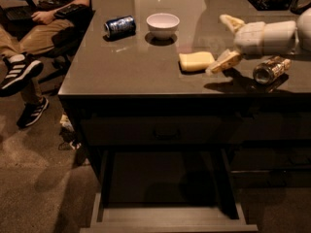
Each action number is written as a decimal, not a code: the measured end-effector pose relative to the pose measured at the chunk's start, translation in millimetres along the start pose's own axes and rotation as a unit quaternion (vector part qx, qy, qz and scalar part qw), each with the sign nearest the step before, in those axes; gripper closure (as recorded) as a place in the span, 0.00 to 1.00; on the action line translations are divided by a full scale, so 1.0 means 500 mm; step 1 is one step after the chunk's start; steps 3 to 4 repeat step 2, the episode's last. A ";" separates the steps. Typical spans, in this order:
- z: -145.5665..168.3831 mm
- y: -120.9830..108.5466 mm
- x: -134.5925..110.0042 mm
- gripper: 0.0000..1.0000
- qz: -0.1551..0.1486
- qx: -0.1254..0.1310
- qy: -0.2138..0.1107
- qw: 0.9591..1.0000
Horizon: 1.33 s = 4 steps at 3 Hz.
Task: Pick sponge from middle drawer and place on counter
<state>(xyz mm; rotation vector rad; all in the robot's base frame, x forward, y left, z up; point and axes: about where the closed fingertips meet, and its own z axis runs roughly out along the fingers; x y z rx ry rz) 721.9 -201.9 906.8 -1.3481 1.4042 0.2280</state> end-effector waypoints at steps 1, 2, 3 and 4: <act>-0.073 -0.023 0.003 0.00 0.010 0.044 -0.014 0.999; -0.085 -0.025 0.007 0.00 0.012 0.049 -0.015 0.999; -0.085 -0.025 0.007 0.00 0.012 0.049 -0.015 0.999; -0.085 -0.025 0.007 0.00 0.012 0.049 -0.015 0.999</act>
Offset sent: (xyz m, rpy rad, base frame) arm -0.0099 -0.0299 0.0167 0.0546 -0.0412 -0.0560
